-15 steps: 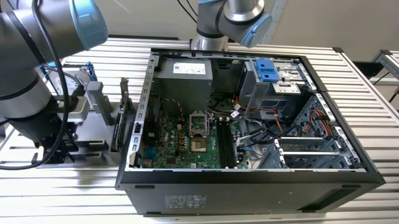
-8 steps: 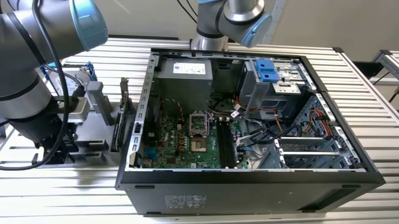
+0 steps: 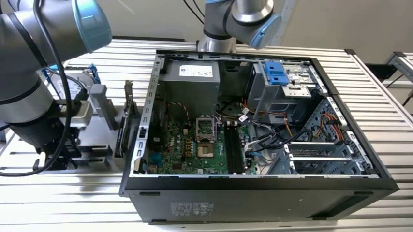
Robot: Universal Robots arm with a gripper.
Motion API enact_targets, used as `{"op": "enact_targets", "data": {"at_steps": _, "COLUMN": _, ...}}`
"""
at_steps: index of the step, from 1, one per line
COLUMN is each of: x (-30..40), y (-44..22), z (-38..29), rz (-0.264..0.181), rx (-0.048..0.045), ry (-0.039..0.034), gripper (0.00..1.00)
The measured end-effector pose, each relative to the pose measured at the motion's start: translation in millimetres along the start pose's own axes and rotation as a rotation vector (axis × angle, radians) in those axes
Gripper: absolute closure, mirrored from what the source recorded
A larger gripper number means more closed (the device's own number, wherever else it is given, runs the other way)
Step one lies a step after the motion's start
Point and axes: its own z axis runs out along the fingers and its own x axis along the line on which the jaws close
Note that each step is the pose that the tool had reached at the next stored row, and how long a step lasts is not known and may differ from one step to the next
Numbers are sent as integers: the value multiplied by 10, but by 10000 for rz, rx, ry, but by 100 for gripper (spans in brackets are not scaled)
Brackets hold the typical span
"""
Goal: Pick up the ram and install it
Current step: 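Pick up the ram and move it above insertion slot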
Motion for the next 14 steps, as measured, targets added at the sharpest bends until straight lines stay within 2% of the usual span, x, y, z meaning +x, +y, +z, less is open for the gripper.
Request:
{"op": "enact_targets", "data": {"at_steps": 2, "x": 0, "y": 0, "z": 0, "rz": 0, "rx": 0, "ry": -1, "gripper": 0}}
{"op": "enact_targets", "data": {"at_steps": 3, "x": 0, "y": 0, "z": 0, "rz": 0, "rx": 0, "ry": -2, "gripper": 100}}
{"op": "enact_targets", "data": {"at_steps": 14, "x": 1, "y": 0, "z": 0, "rz": 1, "rx": 0, "ry": -20, "gripper": 100}}
